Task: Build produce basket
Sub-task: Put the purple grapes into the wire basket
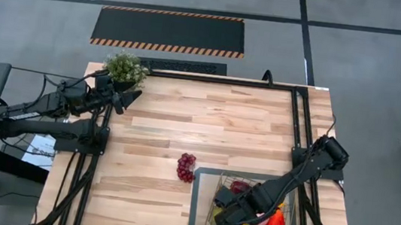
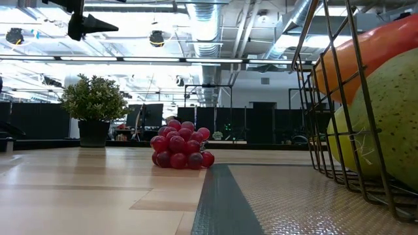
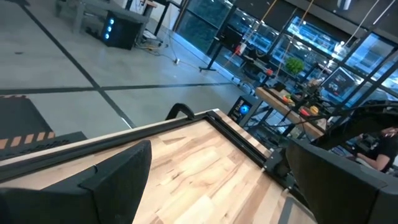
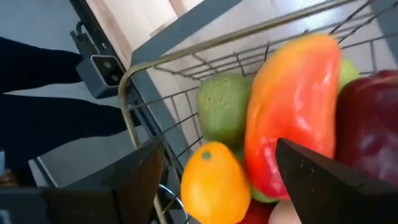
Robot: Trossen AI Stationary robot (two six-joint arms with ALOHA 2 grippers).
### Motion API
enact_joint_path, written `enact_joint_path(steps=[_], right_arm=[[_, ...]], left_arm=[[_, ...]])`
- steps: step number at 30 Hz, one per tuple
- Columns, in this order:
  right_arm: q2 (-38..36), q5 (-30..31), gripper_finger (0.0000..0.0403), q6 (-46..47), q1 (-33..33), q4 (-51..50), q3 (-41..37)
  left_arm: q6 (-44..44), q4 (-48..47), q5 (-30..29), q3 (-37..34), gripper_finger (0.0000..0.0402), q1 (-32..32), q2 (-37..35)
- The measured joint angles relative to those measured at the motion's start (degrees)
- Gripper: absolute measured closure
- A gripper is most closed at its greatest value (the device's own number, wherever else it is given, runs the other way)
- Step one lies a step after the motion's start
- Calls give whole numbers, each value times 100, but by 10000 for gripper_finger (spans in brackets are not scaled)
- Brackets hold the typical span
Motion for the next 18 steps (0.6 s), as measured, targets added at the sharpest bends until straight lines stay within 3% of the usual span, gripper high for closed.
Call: enact_joint_path(steps=[8,15,18], right_arm=[[0,0,78,-738,-450,0,0],[0,154,78,-2232,-1812,3,0],[51,170,78,-2356,-2416,165,4]], left_arm=[[1,-48,89,0,42,0,-2],[-167,-301,365,-4,42,0,-115],[-276,-327,483,-4,42,0,-160]])
